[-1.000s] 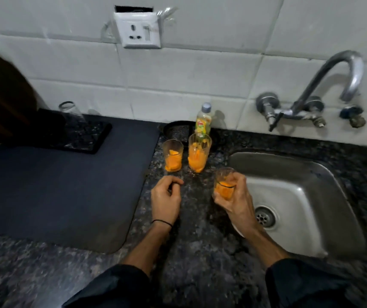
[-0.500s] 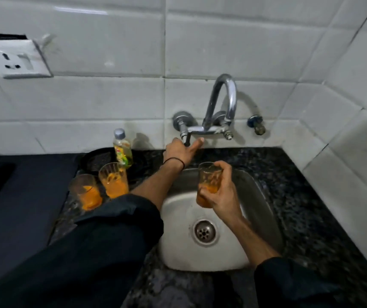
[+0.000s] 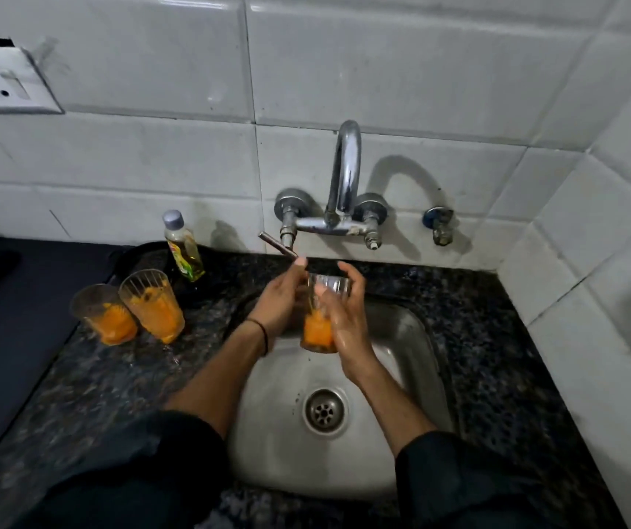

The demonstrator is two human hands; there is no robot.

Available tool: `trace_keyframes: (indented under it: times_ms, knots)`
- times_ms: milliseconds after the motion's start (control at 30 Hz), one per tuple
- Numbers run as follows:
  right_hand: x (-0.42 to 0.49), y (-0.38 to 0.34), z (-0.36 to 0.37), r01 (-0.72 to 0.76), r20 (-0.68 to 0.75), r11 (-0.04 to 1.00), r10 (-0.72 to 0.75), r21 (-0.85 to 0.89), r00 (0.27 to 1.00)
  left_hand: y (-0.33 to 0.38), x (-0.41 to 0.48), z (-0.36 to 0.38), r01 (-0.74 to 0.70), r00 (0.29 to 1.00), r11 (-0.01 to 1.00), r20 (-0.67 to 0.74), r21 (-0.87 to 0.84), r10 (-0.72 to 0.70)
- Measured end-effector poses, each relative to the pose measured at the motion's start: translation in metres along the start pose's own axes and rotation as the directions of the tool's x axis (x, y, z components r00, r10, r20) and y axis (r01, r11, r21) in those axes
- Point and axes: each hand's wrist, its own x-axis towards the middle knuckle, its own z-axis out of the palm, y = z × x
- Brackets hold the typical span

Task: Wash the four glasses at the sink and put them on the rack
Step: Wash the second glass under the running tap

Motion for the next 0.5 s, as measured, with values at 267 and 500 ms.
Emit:
trace_keyframes:
  times_ms: [267, 500]
  knots:
    - [0.008, -0.002, -0.005, -0.357, -0.023, 0.908, 0.371, 0.219, 0.928, -0.050, -0.037, 0.036, -0.044, 0.998, 0.997, 0.031, -0.071, 0.046]
    - [-0.017, 0.031, 0.015, -0.144, -0.021, 0.989, 0.143, -0.041, 0.989, -0.061, 0.001, 0.028, 0.277, 0.933, 0.952, -0.202, -0.127, -0.298]
